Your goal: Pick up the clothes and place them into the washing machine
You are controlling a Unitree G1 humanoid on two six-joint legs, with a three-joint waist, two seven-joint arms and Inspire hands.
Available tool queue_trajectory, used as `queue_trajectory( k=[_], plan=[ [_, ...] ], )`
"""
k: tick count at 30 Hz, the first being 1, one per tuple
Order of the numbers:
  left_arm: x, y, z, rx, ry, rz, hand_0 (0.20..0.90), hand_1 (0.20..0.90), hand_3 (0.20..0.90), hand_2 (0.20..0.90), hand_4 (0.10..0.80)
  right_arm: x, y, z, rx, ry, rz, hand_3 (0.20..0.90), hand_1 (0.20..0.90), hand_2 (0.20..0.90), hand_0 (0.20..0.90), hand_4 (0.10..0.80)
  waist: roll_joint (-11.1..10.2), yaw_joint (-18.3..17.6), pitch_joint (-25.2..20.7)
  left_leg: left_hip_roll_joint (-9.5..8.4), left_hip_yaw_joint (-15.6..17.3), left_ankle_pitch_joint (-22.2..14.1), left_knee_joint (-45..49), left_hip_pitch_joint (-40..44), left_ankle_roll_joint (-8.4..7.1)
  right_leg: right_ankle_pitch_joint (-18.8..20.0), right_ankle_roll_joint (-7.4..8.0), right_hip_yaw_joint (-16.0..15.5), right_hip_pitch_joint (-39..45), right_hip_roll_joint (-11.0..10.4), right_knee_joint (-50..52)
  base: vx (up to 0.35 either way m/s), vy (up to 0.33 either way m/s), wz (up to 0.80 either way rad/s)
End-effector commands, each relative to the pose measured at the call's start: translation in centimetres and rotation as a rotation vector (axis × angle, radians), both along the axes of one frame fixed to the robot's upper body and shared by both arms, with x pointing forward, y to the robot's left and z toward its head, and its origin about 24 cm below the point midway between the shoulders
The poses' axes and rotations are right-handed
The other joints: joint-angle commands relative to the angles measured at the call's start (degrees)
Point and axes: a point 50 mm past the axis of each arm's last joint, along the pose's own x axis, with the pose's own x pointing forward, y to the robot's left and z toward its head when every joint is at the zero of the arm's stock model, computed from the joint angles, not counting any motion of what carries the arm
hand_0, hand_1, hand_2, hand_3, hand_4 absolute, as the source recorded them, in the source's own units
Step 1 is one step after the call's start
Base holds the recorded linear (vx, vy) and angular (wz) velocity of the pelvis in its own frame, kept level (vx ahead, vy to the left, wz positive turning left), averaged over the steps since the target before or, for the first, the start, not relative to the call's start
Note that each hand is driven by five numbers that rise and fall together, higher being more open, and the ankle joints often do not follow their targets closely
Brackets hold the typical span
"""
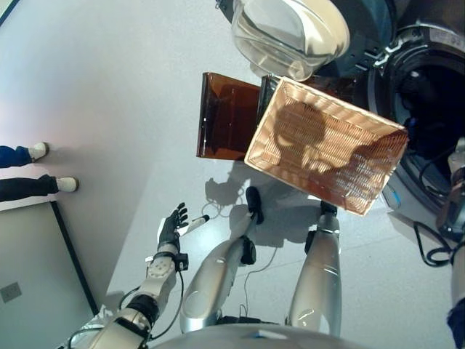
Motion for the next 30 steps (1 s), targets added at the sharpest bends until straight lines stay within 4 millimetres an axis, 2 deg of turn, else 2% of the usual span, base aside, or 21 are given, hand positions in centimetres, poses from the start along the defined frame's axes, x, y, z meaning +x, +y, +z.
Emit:
queue_trajectory(
  k=[1, 11, 16, 26, 28, 30],
  plan=[
    [-3.7, 3.1, -2.2, 0.036, 0.114, 0.127, 0.9, 0.9, 0.9, 0.9, 0.8, -9.4, -6.4, 11.3, -0.414, -0.09, -0.335, 0.9, 0.9, 0.9, 0.9, 0.8, 2.3, -4.2, -3.1, 4.12, 1.0, -3.4, 7.0, -2.4, -7.57, -3.9, -6.46, -1.9, 0.8, 5.5, 4.7, 0.0, 0.0, 0.0],
    [-3.8, 3.2, -2.3, 0.038, 0.125, 0.143, 0.9, 0.9, 0.9, 0.9, 0.8, -8.7, -6.1, 10.7, -0.389, -0.109, -0.322, 0.9, 0.9, 0.9, 0.9, 0.8, 2.3, -4.3, -3.0, 4.14, 1.1, -3.6, 7.1, -2.2, -7.55, -4.0, -6.55, -1.7, 0.9, 5.6, 4.8, 0.0, 0.0, 0.0],
    [-3.9, 3.0, -2.4, 0.034, 0.132, 0.146, 0.9, 0.9, 0.9, 0.9, 0.8, -8.3, -6.0, 9.3, -0.358, -0.089, -0.311, 0.9, 0.9, 0.9, 0.9, 0.8, 2.0, -4.4, -3.1, 4.04, 1.1, -3.9, 7.3, -1.9, -7.52, -4.0, -6.53, -1.8, 1.5, 5.6, 4.7, 0.0, 0.0, 0.0],
    [-3.8, 3.1, -2.4, 0.031, 0.132, 0.163, 0.9, 0.9, 0.9, 0.9, 0.8, -6.2, -5.0, 5.7, -0.33, -0.054, -0.243, 0.9, 0.9, 0.9, 0.9, 0.8, 1.4, -4.3, -3.2, 4.12, 1.2, -4.5, 8.2, -1.8, -7.32, -4.0, -6.59, -1.7, 1.7, 5.5, 4.8, 0.001, 0.001, -0.01],
    [-3.7, 3.0, -2.4, 0.034, 0.129, 0.161, 0.9, 0.9, 0.9, 0.9, 0.8, -5.1, -4.1, 3.6, -0.322, -0.009, -0.208, 0.9, 0.9, 0.9, 0.9, 0.8, 1.4, -4.2, -3.2, 4.11, 1.3, -4.6, 8.2, -1.6, -7.24, -3.9, -6.55, -1.8, 2.0, 5.6, 4.7, 0.0, 0.0, 0.0],
    [-3.8, 3.0, -2.4, 0.037, 0.133, 0.162, 0.9, 0.9, 0.9, 0.9, 0.8, -4.8, -3.8, 2.7, -0.308, -0.008, -0.204, 0.9, 0.9, 0.9, 0.9, 0.8, 1.3, -4.2, -3.2, 4.09, 1.3, -4.6, 8.2, -1.5, -7.2, -3.9, -6.54, -1.8, 2.2, 5.6, 4.5, 0.004, 0.005, -0.02]
  ],
)
